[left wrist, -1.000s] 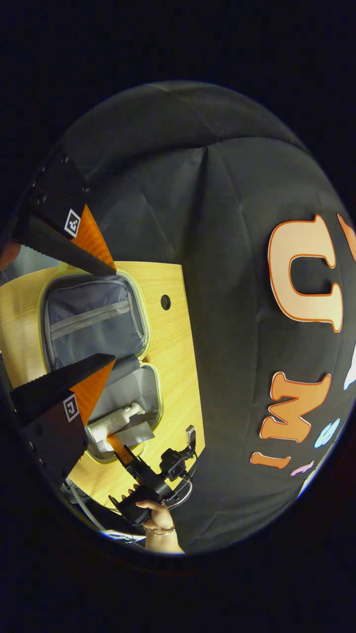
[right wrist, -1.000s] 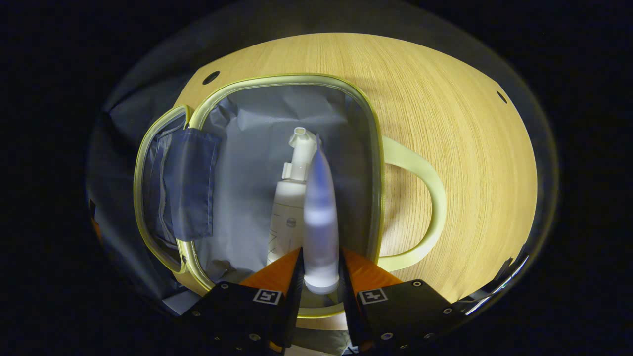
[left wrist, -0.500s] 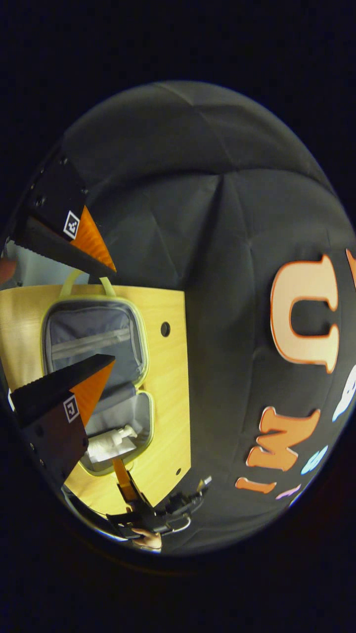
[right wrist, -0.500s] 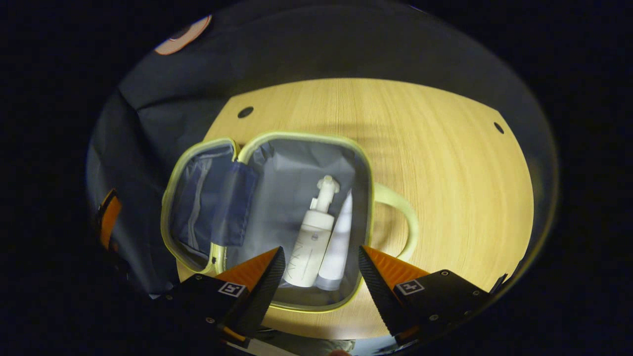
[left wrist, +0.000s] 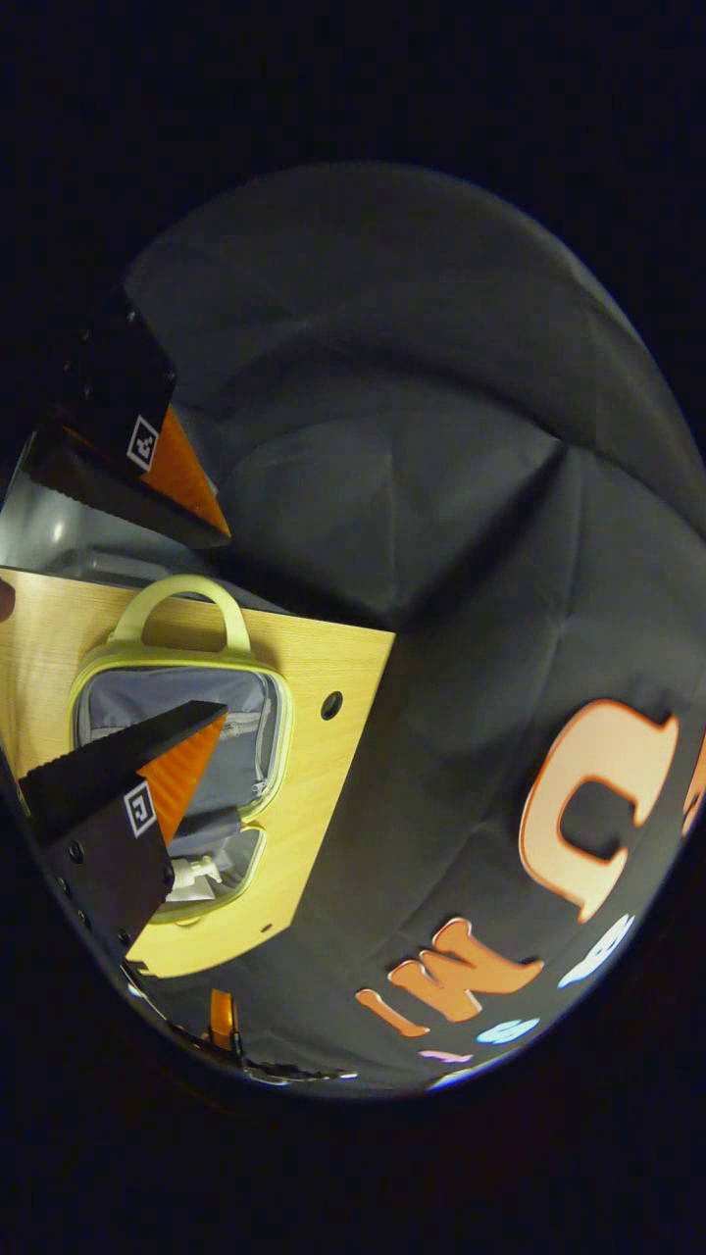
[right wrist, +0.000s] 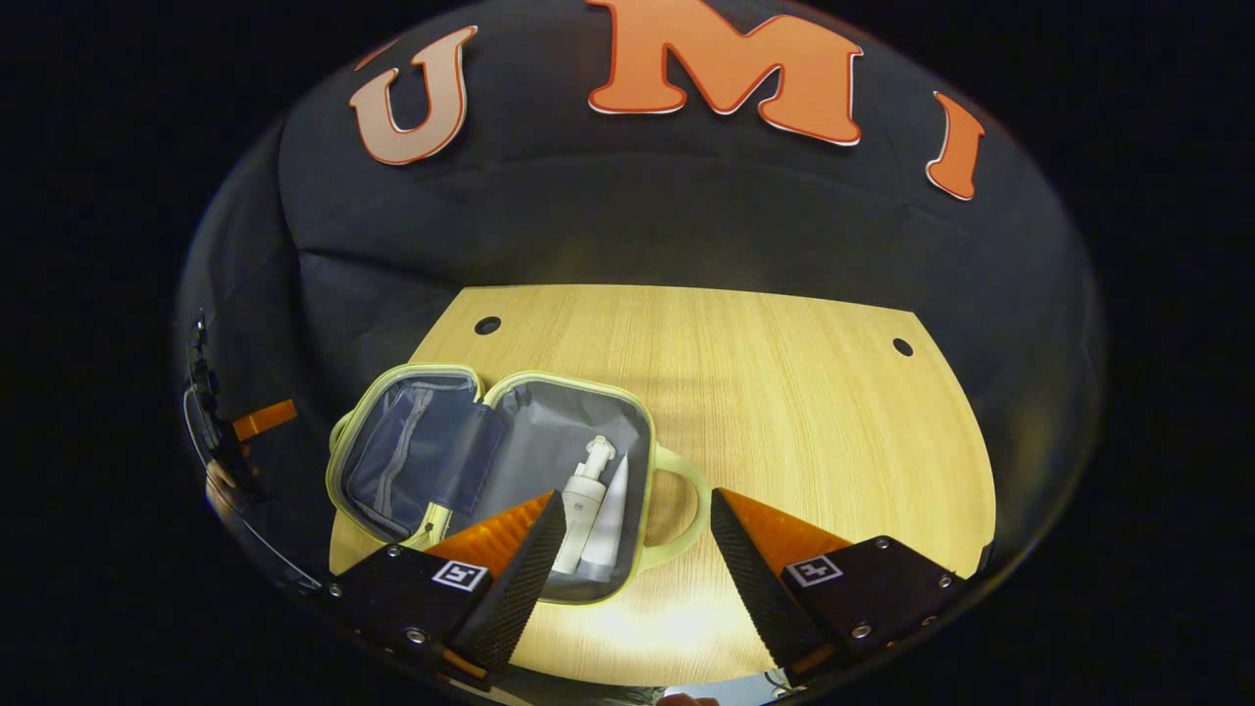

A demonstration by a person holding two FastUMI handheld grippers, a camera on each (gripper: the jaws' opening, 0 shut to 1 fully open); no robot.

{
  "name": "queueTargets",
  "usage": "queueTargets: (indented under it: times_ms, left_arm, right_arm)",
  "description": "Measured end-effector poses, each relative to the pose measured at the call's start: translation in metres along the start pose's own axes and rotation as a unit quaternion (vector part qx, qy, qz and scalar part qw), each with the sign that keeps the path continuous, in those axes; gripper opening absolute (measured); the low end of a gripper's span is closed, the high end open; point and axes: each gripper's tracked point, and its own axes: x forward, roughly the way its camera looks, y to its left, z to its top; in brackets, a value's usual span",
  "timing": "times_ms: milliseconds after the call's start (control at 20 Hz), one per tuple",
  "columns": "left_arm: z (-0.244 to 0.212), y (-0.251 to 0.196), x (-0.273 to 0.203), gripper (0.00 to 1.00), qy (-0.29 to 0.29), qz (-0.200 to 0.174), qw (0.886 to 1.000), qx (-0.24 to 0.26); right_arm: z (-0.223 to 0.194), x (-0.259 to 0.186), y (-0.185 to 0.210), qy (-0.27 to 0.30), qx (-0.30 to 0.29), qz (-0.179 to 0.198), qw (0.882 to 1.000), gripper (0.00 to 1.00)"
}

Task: First open the suitcase, pack the skin care products into it, and then close the suitcase.

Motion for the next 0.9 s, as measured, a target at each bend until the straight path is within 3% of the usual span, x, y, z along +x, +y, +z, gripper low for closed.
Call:
queueTargets:
  times_ms: [150,400,600,750,800,850,900]
  left_arm:
    - [-0.024,0.012,0.032,0.98,0.027,-0.036,0.997,-0.069]
    - [-0.052,0.037,0.069,0.99,0.062,-0.03,0.99,-0.124]
    - [-0.059,0.031,0.082,1.0,0.06,-0.053,0.985,-0.155]
    - [-0.059,0.024,0.086,0.69,0.067,-0.061,0.983,-0.16]
    - [-0.06,0.023,0.088,0.69,0.069,-0.063,0.983,-0.157]
    - [-0.06,0.026,0.092,0.62,0.066,-0.049,0.985,-0.152]
    - [-0.062,0.027,0.093,0.38,0.071,-0.037,0.985,-0.153]
  right_arm:
    - [-0.005,-0.015,-0.016,0.003,-0.005,-0.023,1.0,0.95]
    - [-0.011,-0.031,-0.025,0.012,0.004,-0.044,0.999,0.95]
    - [-0.017,-0.031,-0.033,0.026,0.003,-0.06,0.998,0.95]
    - [-0.017,-0.029,-0.03,0.031,0.01,-0.053,0.998,0.95]
    - [-0.017,-0.029,-0.031,0.033,0.007,-0.054,0.998,0.95]
    - [-0.018,-0.027,-0.029,0.034,0.005,-0.053,0.998,0.95]
    - [-0.018,-0.028,-0.028,0.035,0.004,-0.049,0.998,0.95]
